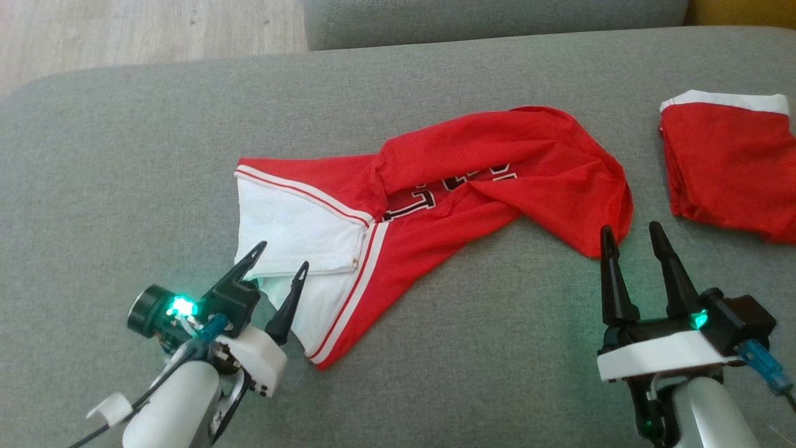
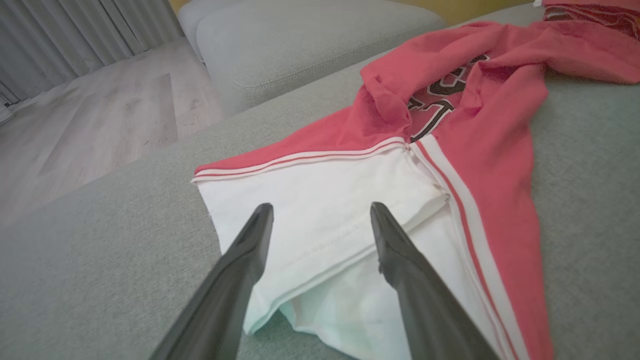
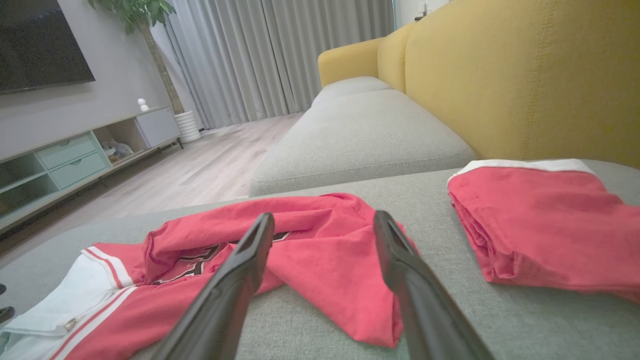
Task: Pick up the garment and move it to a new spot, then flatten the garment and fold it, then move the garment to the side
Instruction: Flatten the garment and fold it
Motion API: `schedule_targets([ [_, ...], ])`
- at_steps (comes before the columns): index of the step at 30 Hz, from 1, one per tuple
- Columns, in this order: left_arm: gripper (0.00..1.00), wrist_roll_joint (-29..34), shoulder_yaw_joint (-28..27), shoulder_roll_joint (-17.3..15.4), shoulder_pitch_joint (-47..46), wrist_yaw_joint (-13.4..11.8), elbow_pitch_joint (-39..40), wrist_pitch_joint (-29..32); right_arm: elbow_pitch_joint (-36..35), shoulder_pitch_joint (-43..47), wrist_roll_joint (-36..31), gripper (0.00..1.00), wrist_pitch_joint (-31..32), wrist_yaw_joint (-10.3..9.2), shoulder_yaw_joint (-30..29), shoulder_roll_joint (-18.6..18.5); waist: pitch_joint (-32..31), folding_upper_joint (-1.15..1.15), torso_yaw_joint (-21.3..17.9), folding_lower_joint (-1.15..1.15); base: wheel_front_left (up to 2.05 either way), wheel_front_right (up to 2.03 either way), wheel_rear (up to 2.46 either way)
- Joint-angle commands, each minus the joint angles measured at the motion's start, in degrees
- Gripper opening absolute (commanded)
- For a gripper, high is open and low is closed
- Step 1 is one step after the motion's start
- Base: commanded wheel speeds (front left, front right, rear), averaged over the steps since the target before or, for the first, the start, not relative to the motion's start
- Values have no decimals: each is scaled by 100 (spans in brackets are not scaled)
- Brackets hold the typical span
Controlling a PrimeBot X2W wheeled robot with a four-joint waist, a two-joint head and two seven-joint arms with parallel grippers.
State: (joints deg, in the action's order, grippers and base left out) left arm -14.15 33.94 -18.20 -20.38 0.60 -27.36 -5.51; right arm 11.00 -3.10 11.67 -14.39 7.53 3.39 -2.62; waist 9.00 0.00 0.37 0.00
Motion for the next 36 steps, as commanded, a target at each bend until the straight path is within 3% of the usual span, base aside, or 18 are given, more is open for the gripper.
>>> schedule_targets([
  [1,100,48,-155,-207,-327,20,126,5,-159,-219,22,100,-61,-4,139,-26,9,0,-10,0,0,0,0],
  [12,100,357,346,-290,-624,301,-134,370,-121,-270,84,100,-61,-4,148,-26,117,0,-130,0,0,0,0],
  [22,100,377,368,-290,-833,187,-356,405,-118,-307,106,100,-61,-4,147,-26,228,0,-246,0,0,0,0],
  [23,86,376,361,-291,-852,165,-370,408,-120,-310,109,100,-61,-4,144,-26,236,0,-252,0,0,0,0],
  [24,38,371,352,-293,-870,143,-384,411,-122,-313,112,100,-61,-4,143,-26,243,0,-258,0,0,0,0],
  [25,0,379,363,-301,-889,140,-405,430,-123,-316,115,100,-61,-4,142,-26,248,0,-262,0,0,0,0],
  [36,0,247,376,-367,-1001,207,-346,442,-110,-330,157,100,-61,-4,144,-26,269,0,-294,0,0,0,0],
])
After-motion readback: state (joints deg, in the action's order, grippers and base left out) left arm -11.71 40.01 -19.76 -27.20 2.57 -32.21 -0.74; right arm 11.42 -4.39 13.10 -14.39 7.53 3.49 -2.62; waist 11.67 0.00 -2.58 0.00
